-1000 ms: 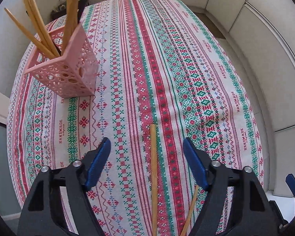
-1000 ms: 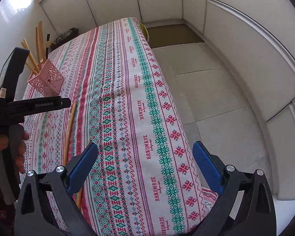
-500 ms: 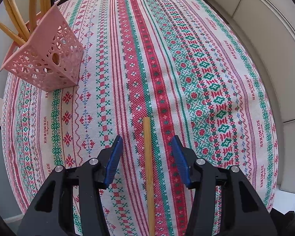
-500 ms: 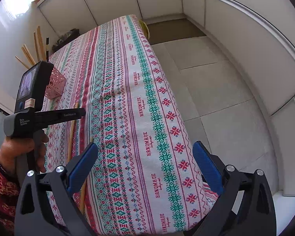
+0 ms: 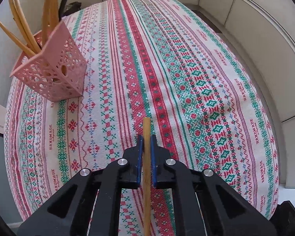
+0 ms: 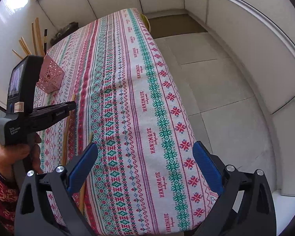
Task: Organize utensils
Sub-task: 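Grasp a chopstick with the left tool while the right tool grasps the last chopstick, then carry both chopsticks over the pink basket, drop them in and open both tools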
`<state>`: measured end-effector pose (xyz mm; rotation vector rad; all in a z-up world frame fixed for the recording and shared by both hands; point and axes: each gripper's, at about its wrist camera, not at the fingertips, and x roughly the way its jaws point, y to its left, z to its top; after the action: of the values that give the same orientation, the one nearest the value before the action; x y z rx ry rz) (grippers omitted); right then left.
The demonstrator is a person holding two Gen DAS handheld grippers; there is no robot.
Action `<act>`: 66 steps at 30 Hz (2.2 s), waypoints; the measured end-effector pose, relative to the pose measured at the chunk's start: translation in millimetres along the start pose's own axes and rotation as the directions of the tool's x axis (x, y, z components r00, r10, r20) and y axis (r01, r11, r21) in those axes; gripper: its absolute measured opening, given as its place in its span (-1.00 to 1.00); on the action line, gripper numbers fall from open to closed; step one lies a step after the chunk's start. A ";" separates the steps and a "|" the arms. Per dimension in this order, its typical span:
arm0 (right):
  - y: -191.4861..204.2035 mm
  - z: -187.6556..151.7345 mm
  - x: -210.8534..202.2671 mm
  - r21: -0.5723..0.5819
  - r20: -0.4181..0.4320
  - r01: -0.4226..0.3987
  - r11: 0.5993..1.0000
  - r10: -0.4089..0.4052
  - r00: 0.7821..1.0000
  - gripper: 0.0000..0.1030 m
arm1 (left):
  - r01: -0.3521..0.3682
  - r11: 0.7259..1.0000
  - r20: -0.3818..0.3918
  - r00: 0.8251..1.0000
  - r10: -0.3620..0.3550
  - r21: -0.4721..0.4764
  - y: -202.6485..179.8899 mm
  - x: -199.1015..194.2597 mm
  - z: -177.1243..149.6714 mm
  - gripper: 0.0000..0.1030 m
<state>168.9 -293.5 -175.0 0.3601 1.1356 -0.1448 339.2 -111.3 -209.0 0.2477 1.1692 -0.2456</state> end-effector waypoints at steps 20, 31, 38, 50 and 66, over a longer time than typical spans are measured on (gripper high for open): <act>43.7 5.5 51.2 0.075 -0.192 -0.019 0.997 0.033 0.981 0.83 | -0.062 0.997 0.253 0.965 0.074 -0.053 49.3 -104.0 -26.9 -0.87; 90.1 3.1 85.2 0.053 -0.297 0.008 0.999 0.008 0.955 0.48 | -0.057 0.988 0.271 0.958 0.094 -0.143 104.8 -123.3 -43.0 -0.87; 122.9 5.7 91.4 -0.067 -0.206 0.153 0.986 -0.164 0.965 -0.46 | -0.030 0.982 0.296 0.951 0.085 -0.185 129.4 -139.3 -48.1 -0.87; 127.9 11.6 32.6 -0.048 0.010 -0.042 0.998 0.042 0.999 -0.91 | 0.019 0.976 0.368 0.928 0.065 -0.218 147.2 -170.6 -55.6 -0.87; 123.8 20.6 -102.2 -0.103 0.259 -0.203 0.974 0.223 0.940 -0.91 | 0.113 0.974 0.482 0.876 -0.003 -0.198 139.8 -218.1 -41.4 -0.88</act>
<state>180.1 -192.2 -49.2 0.3824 0.8243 0.0396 266.5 47.5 -13.3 -0.0485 0.6997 -0.2120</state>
